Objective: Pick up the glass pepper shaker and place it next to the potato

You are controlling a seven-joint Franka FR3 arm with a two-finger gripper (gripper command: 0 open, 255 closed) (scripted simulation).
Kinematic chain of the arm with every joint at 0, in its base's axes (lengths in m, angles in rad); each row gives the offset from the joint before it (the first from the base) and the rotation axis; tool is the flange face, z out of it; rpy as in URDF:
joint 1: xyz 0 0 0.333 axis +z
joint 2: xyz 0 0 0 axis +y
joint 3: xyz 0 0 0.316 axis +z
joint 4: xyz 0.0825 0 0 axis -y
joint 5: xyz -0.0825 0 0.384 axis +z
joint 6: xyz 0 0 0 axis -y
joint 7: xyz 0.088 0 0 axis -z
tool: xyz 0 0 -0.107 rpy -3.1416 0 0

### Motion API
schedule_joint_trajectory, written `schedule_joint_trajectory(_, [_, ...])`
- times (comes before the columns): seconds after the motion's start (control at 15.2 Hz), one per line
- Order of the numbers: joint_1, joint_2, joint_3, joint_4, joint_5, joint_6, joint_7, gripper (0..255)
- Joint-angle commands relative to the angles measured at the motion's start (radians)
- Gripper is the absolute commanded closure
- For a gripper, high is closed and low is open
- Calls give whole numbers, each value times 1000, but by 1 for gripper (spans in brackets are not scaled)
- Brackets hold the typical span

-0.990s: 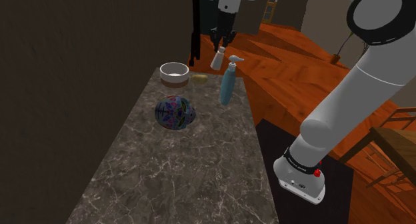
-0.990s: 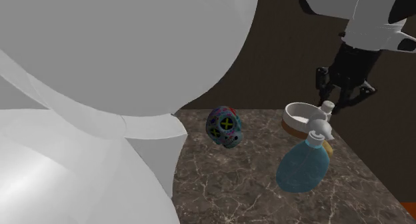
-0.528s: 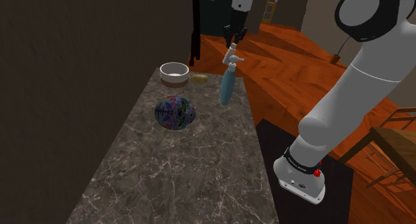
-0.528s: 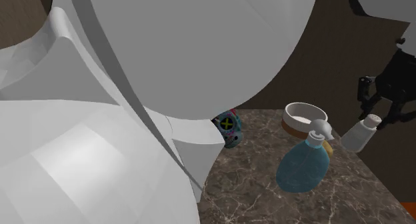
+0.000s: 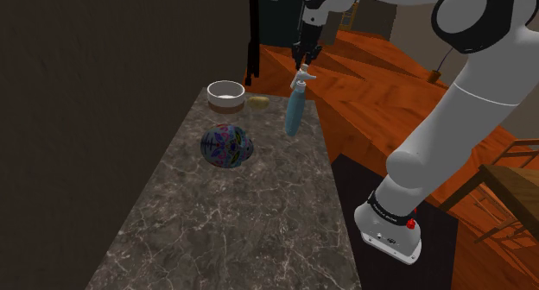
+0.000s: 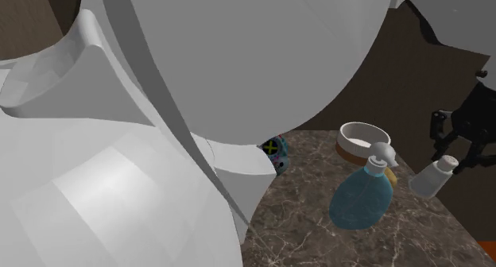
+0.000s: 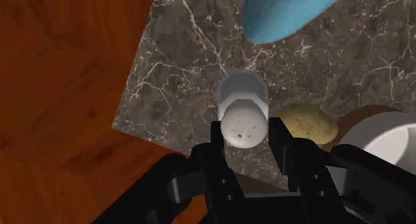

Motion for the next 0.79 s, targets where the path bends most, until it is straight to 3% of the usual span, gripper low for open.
schedule_joint_trajectory(0.0, [0, 4, 0, -24, 1, 28, -3, 255])
schedule_joint_trajectory(0.73, [1, 35, 1, -135, 4, 170, -12, 255])
